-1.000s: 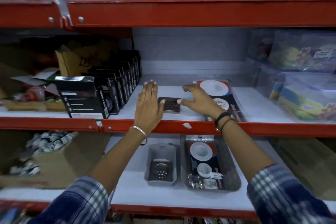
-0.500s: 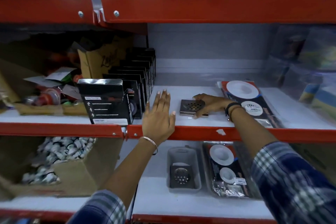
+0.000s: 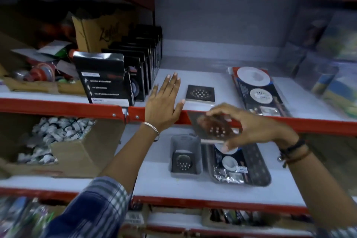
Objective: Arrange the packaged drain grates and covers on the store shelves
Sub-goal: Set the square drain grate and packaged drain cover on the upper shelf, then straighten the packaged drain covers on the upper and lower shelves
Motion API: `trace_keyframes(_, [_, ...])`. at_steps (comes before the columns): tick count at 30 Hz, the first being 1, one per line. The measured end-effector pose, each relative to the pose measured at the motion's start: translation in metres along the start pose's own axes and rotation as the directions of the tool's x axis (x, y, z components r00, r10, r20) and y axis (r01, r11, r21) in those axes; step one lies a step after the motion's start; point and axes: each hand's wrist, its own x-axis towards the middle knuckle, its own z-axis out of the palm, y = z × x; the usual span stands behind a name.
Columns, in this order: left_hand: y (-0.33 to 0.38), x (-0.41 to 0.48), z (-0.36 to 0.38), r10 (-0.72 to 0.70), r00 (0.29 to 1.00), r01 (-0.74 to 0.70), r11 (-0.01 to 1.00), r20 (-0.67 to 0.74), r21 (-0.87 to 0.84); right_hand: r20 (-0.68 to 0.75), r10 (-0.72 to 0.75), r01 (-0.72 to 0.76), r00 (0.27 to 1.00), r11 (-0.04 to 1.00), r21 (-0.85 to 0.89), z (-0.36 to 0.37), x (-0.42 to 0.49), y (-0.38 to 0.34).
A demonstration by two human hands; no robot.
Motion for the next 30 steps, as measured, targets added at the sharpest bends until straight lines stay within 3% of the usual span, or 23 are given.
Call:
trace_keyframes(4, [0.002,0.000,0.003,-0.051,0.998,0.050,0.999,-0.035,-0.018,0.172,0.122,-0.117,0.978,0.992,-0.038,0.059,0.012,0.035])
trace_keyframes(10, [0.000,0.004,0.011,-0.079,0.992,0.079,0.997,-0.096,-0.006,0.148,0.293,-0.273,0.945,0.951,-0.141,0.126,0.107,0.122])
trace_keyframes(16, [-0.001,0.007,0.017,-0.113,0.986,0.115,0.993,-0.122,0.015,0.234,0.433,-0.365,0.870,0.887,-0.283,0.171,0.179,0.160])
trace_keyframes(19, [-0.002,0.007,0.017,-0.119,0.986,0.123,0.992,-0.113,0.026,0.202,0.488,-0.406,0.849,0.848,-0.340,0.186,0.189,0.172])
trace_keyframes(24, [0.000,0.007,0.016,-0.120,0.987,0.124,0.992,-0.107,0.030,0.090,0.471,-0.405,0.877,0.828,-0.388,0.196,0.184,0.170])
trace_keyframes(30, [0.002,0.006,0.009,-0.135,0.987,0.137,0.990,-0.083,0.019,-0.017,0.347,-0.344,0.938,0.921,-0.185,0.160,0.138,0.115])
